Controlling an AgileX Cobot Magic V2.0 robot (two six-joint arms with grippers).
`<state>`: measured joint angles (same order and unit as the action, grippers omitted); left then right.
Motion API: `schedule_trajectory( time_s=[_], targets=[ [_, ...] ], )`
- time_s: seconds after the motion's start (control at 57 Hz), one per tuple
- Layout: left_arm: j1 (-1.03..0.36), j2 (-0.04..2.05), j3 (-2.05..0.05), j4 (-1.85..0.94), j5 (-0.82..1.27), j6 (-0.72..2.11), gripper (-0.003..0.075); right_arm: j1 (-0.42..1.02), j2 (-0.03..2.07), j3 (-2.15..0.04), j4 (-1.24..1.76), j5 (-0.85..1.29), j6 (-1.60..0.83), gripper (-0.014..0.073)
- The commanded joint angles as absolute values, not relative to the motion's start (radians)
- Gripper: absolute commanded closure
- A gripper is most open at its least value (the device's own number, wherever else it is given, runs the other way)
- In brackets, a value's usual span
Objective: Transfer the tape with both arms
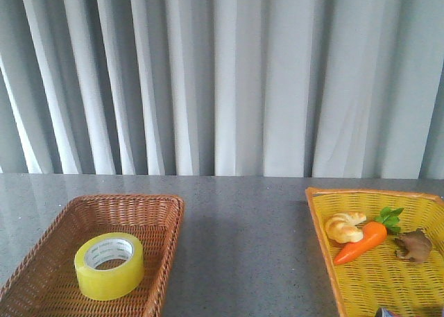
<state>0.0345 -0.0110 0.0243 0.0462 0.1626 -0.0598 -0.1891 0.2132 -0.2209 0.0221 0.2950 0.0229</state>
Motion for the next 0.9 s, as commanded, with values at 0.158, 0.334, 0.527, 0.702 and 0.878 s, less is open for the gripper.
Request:
schedule_trajectory(
  time_s=[0.158, 0.334, 0.527, 0.702, 0.878],
  targets=[
    [0.038, -0.027, 0.017, 0.039, 0.095, -0.068, 0.0725, -0.192, 0.092, -0.024, 0.011, 0.087, 0.066, 0.0601],
    [0.038, -0.027, 0.017, 0.039, 0.095, -0.068, 0.0725, -0.192, 0.018, 0.031, 0.000, 0.103, 0.069, 0.0601],
    [0.038, -0.027, 0.017, 0.039, 0.095, -0.068, 0.0725, -0.190, -0.023, 0.031, -0.031, 0.107, 0.062, 0.0601],
    [0.038, -0.027, 0.017, 0.039, 0.095, -0.068, 0.0725, -0.190, -0.023, 0.031, -0.032, 0.107, 0.068, 0.0601],
    [0.038, -0.027, 0.017, 0.039, 0.095, -0.068, 0.0725, -0.190, -0.023, 0.031, -0.034, 0.107, 0.069, 0.0601]
  ],
)
